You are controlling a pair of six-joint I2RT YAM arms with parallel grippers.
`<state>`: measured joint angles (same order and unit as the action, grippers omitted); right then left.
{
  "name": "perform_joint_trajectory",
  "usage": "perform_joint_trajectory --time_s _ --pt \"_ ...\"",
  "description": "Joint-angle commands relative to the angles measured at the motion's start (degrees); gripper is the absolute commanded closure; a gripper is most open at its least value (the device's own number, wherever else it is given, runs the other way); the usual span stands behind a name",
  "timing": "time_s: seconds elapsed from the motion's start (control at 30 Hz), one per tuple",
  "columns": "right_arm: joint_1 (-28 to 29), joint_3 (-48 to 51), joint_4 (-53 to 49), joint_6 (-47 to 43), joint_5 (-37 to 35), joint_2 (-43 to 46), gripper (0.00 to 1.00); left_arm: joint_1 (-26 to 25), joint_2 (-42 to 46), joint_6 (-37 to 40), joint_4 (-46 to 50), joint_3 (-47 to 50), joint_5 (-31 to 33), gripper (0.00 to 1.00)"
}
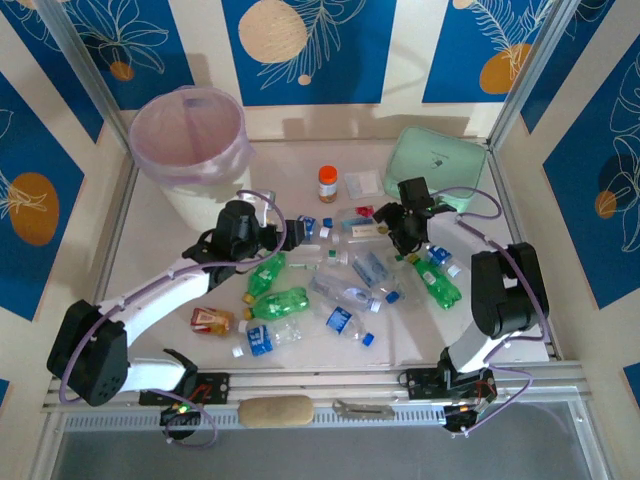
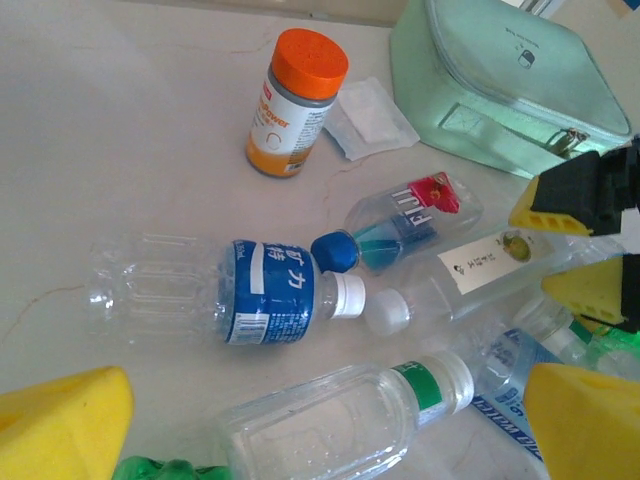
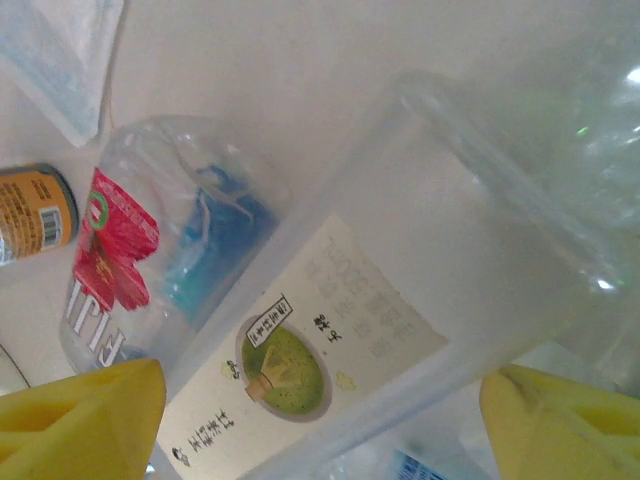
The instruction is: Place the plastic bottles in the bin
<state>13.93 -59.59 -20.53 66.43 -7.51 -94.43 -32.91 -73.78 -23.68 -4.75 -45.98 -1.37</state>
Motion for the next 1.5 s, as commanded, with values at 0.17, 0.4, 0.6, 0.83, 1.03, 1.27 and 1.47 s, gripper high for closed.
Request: perform_joint_trajectory --time_s 0.17,0.4,0.6,0.83,1.03,1.27,1.47 --pt "0.22 -4.03 -1.26 3.15 -1.11 -5.62 0.17 -0.18 2.05 3.99 -1.12 2.32 3.1 0.0" --pt "0.66 -5.64 -1.09 3.7 -2.07 -8.61 0.17 -0.23 2.59 4.59 -1.5 3.58 4.31 0.0" --pt "0.67 -6.63 -0.32 4.14 -2.15 -10.85 0.17 -0.21 2.68 4.79 -1.49 3.52 4.49 0.0" --pt "0.7 -5.98 0.89 3.63 -2.75 -10.49 0.33 -0.23 3.24 4.79 -1.14 3.52 4.89 0.0" --pt "0.74 -5.14 1.93 3.27 -3.12 -8.23 0.42 -0.23 3.53 4.79 -0.75 3.18 5.14 0.0" --pt "0.61 -3.19 4.81 1.99 -3.39 -2.31 0.5 -0.2 4.56 4.79 0.3 2.19 4.09 0.0" --pt "-0.2 -2.34 7.35 -2.4 -1.86 2.98 0.6 -0.18 4.32 3.78 0.11 -0.11 -0.31 0.0"
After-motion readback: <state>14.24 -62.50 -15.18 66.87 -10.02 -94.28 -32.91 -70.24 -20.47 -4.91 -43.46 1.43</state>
